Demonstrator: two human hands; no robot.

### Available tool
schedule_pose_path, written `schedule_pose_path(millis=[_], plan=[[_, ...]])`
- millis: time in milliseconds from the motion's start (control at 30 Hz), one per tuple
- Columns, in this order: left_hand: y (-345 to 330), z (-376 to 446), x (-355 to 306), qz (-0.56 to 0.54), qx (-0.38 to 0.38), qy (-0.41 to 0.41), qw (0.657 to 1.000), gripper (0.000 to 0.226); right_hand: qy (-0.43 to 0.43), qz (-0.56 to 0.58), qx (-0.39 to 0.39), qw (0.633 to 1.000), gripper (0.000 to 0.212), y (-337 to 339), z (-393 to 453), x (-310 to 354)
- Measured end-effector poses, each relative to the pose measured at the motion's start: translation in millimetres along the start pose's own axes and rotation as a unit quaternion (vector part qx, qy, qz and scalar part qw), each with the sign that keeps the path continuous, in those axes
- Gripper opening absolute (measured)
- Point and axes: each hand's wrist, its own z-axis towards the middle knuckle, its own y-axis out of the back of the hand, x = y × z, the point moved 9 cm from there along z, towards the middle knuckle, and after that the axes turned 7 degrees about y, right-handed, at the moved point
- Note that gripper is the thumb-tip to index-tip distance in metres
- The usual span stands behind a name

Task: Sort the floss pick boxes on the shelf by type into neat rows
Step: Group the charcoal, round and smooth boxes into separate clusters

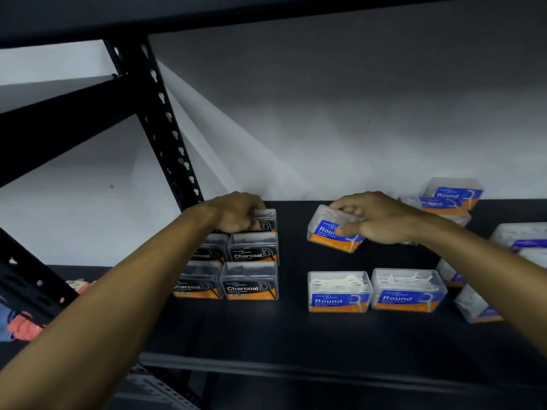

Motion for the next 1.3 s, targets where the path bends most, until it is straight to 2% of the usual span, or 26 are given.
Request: schedule_pose_path(millis=[300,467,633,867,1067,1200,1300], plan=[[-2.0,-0.7,3.9,0.002,0.018,0.005,1.0,0.041,0.02,-0.079,0.068,0.994,0.044,-22.8,2.0,11.7],[0.9,-3.8,3.3,0.003,0.01,0.008,1.0,0.037,0.026,-0.099,0.105,0.989,0.04,-38.1,1.7,16.0],[1.8,-5.4,3.8,0.003,0.007,0.01,1.0,0.035,0.033,-0.141,0.105,0.984,0.042,-40.4,1.3,21.4],[1.8,-7.1,1.9,0.009,0.002,0.007,1.0,0.034,0.041,-0.138,0.111,0.983,0.039,-43.2,-1.7,23.8],[0.0,-4.5,2.2,0.003,0.013,0.009,1.0,0.038,0.032,-0.141,0.114,0.983,0.046,-43.6,-4.1,24.5],[2.1,-1.3,3.7,-0.011,0.011,0.015,1.0,0.048,0.023,-0.162,0.11,0.98,0.06,-43.1,-3.1,19.2],[9.2,0.0,-2.6,-0.006,-0.009,0.0,1.0,0.041,0.019,-0.155,0.107,0.982,0.065,-43.5,-3.0,14.7]])
